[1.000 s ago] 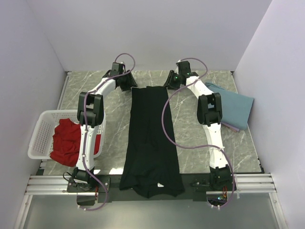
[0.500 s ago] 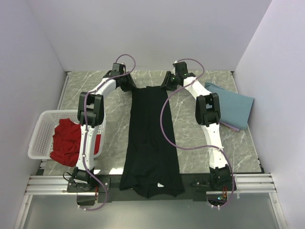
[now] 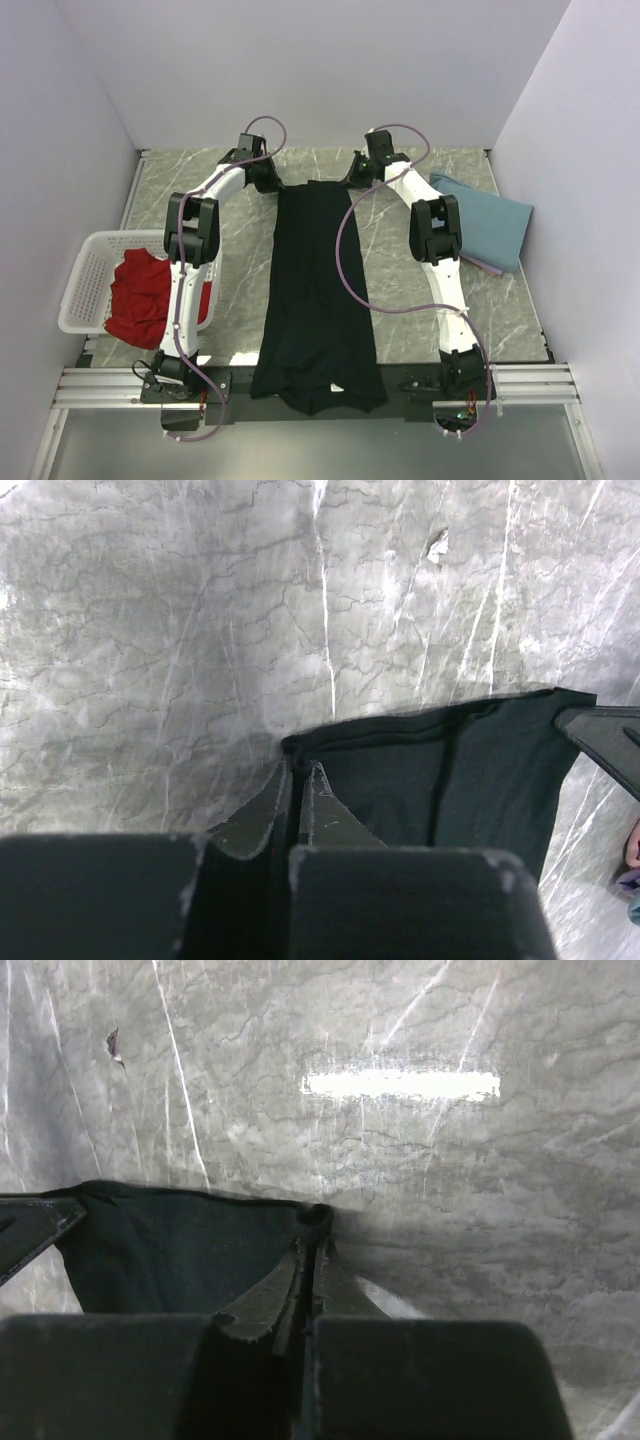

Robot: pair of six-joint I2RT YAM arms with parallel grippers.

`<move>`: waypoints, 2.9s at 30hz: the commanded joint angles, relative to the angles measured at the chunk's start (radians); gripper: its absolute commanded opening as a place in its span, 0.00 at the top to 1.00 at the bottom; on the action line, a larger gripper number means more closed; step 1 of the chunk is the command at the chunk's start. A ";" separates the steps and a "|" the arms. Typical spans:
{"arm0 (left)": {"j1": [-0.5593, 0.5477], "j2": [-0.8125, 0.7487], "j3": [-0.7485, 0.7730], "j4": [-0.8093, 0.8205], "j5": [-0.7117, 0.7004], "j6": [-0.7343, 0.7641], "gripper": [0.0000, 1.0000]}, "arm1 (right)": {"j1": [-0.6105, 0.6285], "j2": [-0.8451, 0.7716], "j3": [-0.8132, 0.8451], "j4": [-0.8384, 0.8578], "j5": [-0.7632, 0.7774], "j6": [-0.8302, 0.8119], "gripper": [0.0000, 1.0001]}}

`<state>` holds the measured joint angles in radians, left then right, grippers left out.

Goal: Fold and stack the t-shirts
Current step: Fold the tshirt

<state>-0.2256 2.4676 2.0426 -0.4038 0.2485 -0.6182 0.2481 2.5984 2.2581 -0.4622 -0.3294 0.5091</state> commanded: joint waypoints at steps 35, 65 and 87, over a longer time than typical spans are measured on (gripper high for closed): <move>0.048 -0.125 -0.050 0.313 0.284 -0.078 1.00 | -0.086 -0.326 -0.110 0.063 -0.082 0.006 1.00; -0.050 -0.691 -0.722 0.177 0.227 0.167 1.00 | 0.071 -0.909 -0.983 0.066 0.003 -0.130 1.00; -0.104 -0.888 -1.035 0.114 0.235 0.232 1.00 | 0.197 -1.060 -1.278 0.146 0.142 -0.034 1.00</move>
<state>-0.3248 1.6455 1.0218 -0.2886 0.4709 -0.4225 0.4377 1.6199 0.9947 -0.3489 -0.2428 0.4538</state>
